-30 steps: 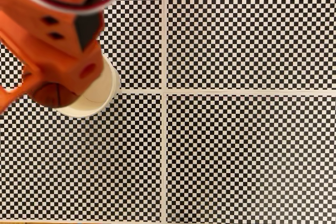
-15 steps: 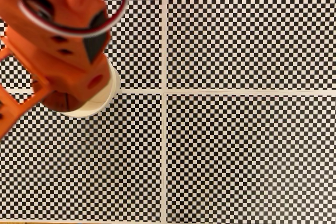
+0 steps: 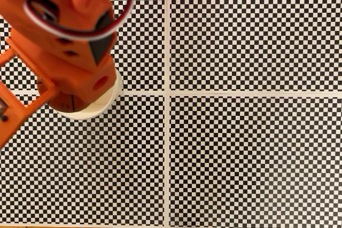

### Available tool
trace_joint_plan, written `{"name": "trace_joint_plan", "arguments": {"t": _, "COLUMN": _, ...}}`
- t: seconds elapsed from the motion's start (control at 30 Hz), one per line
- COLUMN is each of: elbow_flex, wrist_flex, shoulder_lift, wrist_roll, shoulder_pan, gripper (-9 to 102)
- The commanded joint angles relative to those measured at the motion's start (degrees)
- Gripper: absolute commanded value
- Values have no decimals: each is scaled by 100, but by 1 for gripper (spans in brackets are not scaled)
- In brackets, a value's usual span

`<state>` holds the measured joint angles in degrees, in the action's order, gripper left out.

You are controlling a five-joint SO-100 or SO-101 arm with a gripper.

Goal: Grasp basketball and place into cup.

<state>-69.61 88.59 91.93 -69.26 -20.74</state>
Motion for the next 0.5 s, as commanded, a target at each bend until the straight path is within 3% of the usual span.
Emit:
{"name": "trace_joint_plan", "arguments": {"t": 0.0, "elbow_flex": 290, "wrist_flex": 26, "shoulder_lift": 62, "wrist_roll": 26, "shoulder_pan": 18, "gripper": 26}}
{"name": "trace_joint_plan", "arguments": {"t": 0.47, "elbow_flex": 404, "wrist_flex": -18, "shoulder_lift": 18, "wrist_roll": -44, "shoulder_pan": -211, "gripper": 25}}
